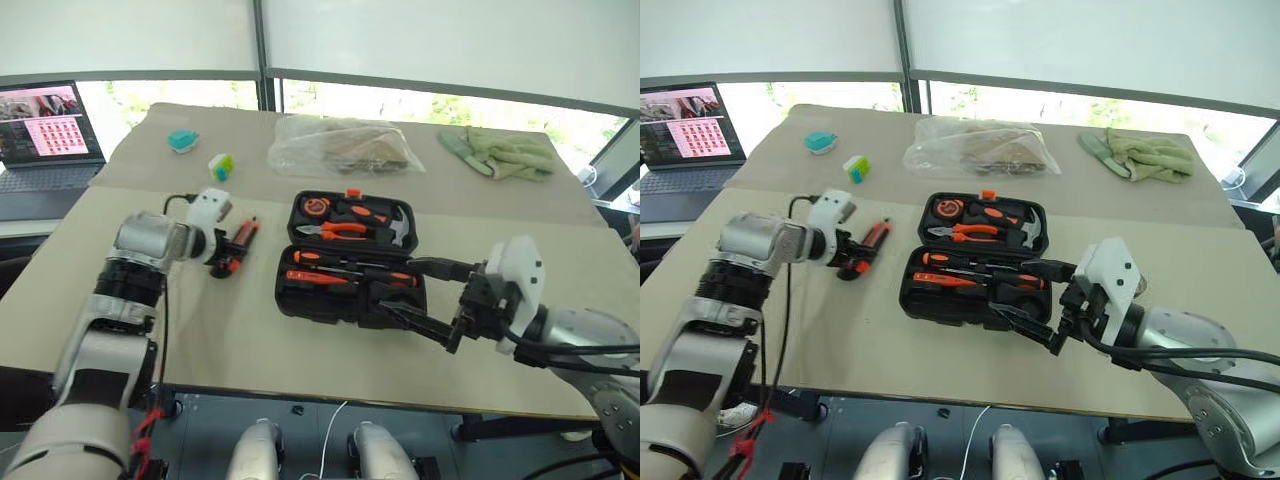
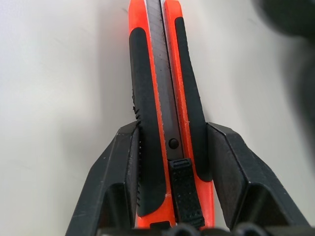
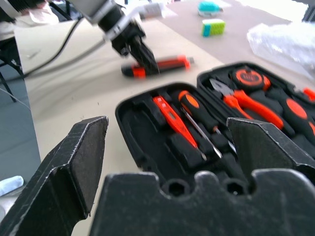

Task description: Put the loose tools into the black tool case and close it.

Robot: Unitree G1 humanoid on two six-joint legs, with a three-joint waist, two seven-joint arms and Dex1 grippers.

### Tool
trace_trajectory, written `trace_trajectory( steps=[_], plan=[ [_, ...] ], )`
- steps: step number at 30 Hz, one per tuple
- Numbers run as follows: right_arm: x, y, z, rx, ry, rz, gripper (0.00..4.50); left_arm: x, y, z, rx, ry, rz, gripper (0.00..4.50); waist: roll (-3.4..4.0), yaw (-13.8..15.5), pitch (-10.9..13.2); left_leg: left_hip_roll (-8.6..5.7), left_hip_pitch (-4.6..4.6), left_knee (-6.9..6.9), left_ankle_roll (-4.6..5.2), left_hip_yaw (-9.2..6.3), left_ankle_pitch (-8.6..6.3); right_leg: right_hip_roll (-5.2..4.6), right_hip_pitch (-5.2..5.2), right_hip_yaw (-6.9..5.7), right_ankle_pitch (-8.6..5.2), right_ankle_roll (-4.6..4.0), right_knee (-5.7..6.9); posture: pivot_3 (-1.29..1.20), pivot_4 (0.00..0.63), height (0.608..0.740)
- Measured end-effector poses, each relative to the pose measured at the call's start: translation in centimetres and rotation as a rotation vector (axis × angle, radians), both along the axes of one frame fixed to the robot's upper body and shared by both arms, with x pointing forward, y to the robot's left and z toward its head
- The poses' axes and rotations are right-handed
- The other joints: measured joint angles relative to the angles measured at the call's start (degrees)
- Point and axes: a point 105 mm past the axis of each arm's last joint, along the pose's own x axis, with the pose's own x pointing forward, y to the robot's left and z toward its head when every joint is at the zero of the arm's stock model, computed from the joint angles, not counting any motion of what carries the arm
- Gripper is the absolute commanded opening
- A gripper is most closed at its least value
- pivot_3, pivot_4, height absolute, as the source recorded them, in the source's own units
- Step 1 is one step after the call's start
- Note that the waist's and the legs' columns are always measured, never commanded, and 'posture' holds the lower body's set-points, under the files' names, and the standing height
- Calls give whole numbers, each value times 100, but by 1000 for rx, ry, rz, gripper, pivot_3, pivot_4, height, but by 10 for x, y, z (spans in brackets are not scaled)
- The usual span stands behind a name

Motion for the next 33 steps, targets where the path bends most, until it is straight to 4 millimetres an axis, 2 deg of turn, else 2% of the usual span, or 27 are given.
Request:
trace_trajectory(
  steps=[3,5,6,8,10,14,18,21,26,33],
  plan=[
    [-1,-3,0,-7,18,-1,4500,-5,-26,39,-27,-136,-321,1602,-8,89,4,-7,-45,1,-1,12,1,-10,-35,-9,3,6,-7,0,150,740],
    [-4,-3,-3,-7,51,8,4500,-22,-47,59,5,-204,-579,1602,-8,145,4,-13,-72,1,3,20,-2,-18,-59,-5,5,11,-11,0,150,740],
    [-5,-4,-6,-14,71,6,4500,-37,-59,64,39,-209,-746,1602,-7,162,4,-15,-88,1,4,20,-2,-18,-71,-4,7,14,-13,0,150,740],
    [-7,-8,-10,-21,91,-6,4500,-63,-77,60,86,-187,-1021,1602,-6,178,3,-19,-93,2,5,20,-2,-18,-74,-5,4,18,-13,0,150,740],
    [-8,-8,-11,-27,92,-12,4500,-73,-92,50,92,-151,-1145,1602,-6,179,3,-19,-94,6,6,15,-1,-14,-74,-7,4,19,-8,0,150,740],
    [-11,-8,-14,-61,82,-35,4500,-83,-131,31,94,-131,-1281,1602,-7,165,3,-27,-99,33,7,1,-2,-14,-67,-7,5,28,0,0,150,740],
    [-5,-12,-13,-56,55,-100,4500,-86,-162,21,107,-118,-1318,1602,-7,139,4,-29,-104,48,9,-7,-3,-12,-69,-5,5,32,11,0,150,740],
    [-5,-13,-13,-48,47,-121,4500,-85,-165,15,161,-83,-1318,1602,-3,90,3,-30,-101,47,9,-12,-3,-10,-71,-1,4,33,18,0,150,740],
    [-10,-11,-14,-42,40,-136,4500,-81,-161,-6,237,12,-1287,1602,-3,93,3,-34,-102,54,9,-17,-2,-12,-70,-1,3,36,23,0,150,740],
    [-12,-13,-11,-36,26,-163,4500,-78,-157,-8,257,36,-1291,1602,-2,67,3,-33,-101,53,9,-21,-2,-11,-69,-1,3,36,27,0,150,740]
  ],
)
